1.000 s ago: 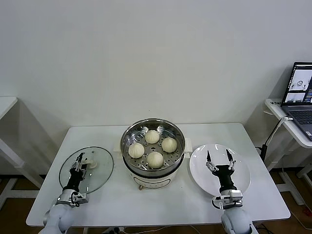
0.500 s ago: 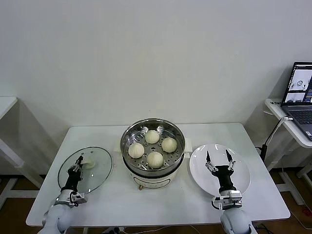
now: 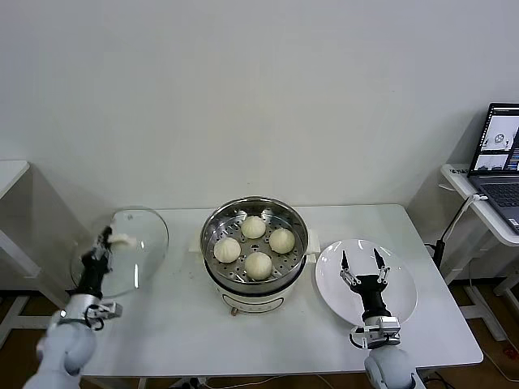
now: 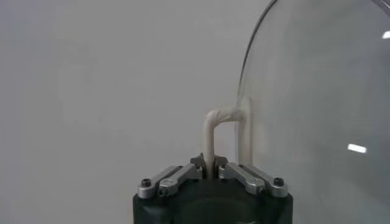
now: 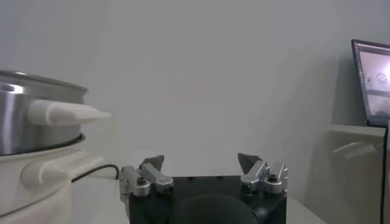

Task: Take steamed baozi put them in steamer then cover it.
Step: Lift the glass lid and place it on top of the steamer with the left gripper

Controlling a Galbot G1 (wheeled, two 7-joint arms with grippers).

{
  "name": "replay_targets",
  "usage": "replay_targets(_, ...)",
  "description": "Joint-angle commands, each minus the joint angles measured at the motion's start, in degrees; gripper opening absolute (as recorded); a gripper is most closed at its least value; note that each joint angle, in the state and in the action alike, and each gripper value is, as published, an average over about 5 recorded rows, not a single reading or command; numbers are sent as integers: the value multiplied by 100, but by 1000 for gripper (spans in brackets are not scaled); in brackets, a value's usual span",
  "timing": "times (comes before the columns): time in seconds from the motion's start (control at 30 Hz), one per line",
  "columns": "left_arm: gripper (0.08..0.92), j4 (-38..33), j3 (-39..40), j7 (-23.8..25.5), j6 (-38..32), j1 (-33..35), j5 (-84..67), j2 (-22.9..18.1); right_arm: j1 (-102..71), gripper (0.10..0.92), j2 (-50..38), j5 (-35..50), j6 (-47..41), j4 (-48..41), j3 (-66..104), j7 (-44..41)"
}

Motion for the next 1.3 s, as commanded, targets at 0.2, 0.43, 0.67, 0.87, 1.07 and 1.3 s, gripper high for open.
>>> replay_targets(0.2,194,-3413,1517,913,626,42,-27,297,-84,823,8,-40,-41,70,41,17)
replay_targets(0.43,194,-3220,3265,1582,1641,-624,267,-185,-134,823,55,-81,-70,50,76,27)
replay_targets(0.67,194,-2531,3948,2181,2325,-1131,920,-765,-70,823,138,-116,-71,-67,92,30)
replay_targets(0.87,194,-1991,4239,2408,2473,-1371,1119,-943,-4,823,187,-160,-94,-147,94,41)
replay_targets(1.07,194,-1567,4309,2606,2582,-1543,1207,-973,-4,823,224,-173,-102,-152,104,42)
replay_targets(1.3,194,-1436,4233,2946,2757,-1535,1586,-1083,1,823,246,-199,-95,-199,108,36)
